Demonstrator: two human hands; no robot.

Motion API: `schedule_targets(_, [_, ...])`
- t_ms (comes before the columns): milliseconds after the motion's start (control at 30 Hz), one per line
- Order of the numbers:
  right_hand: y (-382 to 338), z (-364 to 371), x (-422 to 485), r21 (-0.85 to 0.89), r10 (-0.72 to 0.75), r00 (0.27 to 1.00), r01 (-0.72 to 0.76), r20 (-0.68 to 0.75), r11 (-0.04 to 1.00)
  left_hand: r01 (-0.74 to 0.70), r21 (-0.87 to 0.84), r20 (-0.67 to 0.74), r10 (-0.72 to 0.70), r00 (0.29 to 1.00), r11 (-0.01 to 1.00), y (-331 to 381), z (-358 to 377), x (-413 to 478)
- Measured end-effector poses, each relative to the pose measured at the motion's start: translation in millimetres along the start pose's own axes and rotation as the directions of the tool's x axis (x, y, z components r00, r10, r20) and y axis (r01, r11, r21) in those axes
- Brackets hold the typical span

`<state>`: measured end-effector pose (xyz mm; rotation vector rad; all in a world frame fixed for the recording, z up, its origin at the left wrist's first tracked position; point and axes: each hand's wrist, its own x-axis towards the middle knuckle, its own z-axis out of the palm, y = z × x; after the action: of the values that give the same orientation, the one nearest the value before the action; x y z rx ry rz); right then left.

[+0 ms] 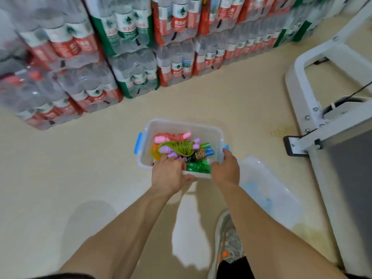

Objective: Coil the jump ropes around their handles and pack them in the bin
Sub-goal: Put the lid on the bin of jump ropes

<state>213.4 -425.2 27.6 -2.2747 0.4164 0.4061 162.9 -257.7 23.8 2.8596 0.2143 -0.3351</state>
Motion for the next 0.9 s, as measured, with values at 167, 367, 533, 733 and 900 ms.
schedule_targets(167, [-41.6,37.5,-18.5,0.029,-0.077,0.986,0.073,0.149,0.997,0.183,-0.061,-0.060,-0.186,0.981,0.981,-41.2,-10.4,-26.4])
schedule_targets(367, [-54.7,57.9,-21.3,0.079,-0.145,0.979,0.134,0.146,0.988,0.177,-0.107,-0.141,-0.191,0.971,0.978,-64.3,-15.7,-27.5])
schedule_targets(533, [1.6,10.5,-4.5,0.022,0.031,0.999,-0.032,0.022,0.999,-0.096,-0.346,-0.142,0.049,0.989,0.933,9.9,-13.6,-14.4])
schedule_targets(733, [106.2,-57.1,29.3,-0.037,0.465,0.868,-0.478,-0.174,0.878,-0.066,-0.448,0.268,0.204,0.941,0.891,105.6,31.4,10.1])
schedule_targets(900, [166.7,-73.1,45.4,0.078,0.742,0.599,-0.760,-0.301,0.645,-0.030,-0.331,0.465,0.190,0.865,0.943,146.6,76.2,49.4])
